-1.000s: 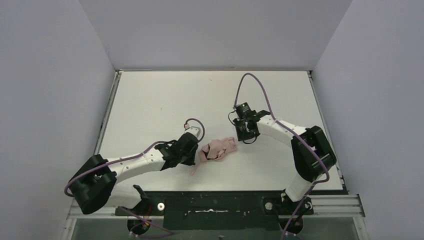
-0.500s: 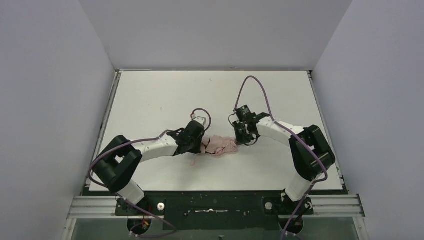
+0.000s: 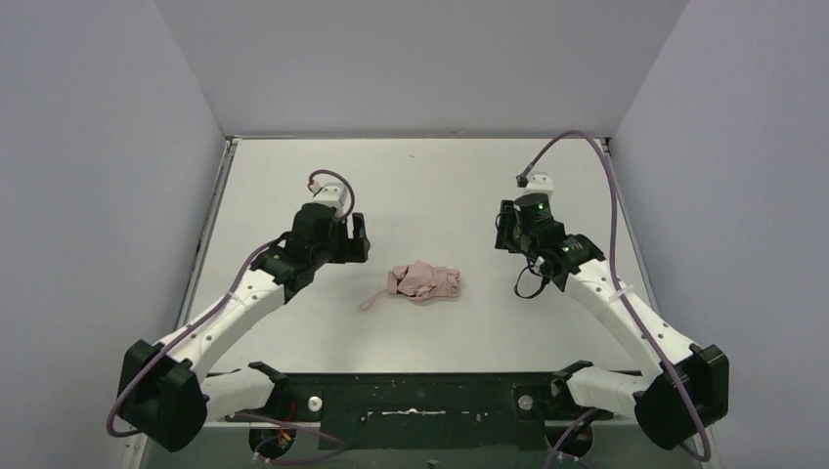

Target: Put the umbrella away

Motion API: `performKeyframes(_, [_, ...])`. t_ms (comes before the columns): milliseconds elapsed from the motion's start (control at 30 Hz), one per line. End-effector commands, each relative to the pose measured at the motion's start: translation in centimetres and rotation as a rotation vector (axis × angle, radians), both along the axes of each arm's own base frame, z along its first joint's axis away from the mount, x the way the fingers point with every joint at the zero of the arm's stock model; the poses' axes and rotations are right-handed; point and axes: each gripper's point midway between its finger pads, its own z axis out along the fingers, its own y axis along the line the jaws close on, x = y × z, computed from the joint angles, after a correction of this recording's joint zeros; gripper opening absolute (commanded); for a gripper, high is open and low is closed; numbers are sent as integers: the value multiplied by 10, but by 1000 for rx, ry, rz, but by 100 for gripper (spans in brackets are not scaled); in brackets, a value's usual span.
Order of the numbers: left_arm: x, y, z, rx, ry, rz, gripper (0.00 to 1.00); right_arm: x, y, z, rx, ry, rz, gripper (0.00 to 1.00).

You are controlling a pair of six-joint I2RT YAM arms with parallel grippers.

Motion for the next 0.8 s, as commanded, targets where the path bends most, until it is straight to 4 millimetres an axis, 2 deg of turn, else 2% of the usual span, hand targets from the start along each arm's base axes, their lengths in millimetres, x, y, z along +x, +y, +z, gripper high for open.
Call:
performKeyframes(0, [-13, 32, 34, 36, -83, 74, 77, 3, -12, 35, -10, -166, -18, 47])
performKeyframes(200, [-36, 73, 46, 82, -140, 218, 81, -6, -14, 54, 61, -261, -25, 70])
performKeyframes(333, [-46, 86, 50, 73, -188, 247, 84, -12, -22, 59, 57, -289, -50, 81])
performKeyframes(400, [-49, 89, 49, 73, -197, 256, 85, -14, -28, 61, 45, -298, -65, 91])
performKeyframes(433, [-50, 91, 48, 75, -198, 260, 86, -16, -30, 62, 39, -301, -69, 99])
performKeyframes(600, [-50, 95, 50, 80, -211, 283, 87, -19, -38, 66, 23, -331, -95, 100])
performKeyframes(767, [-48, 95, 48, 96, -196, 289, 87, -18, -39, 62, 19, -327, -97, 100])
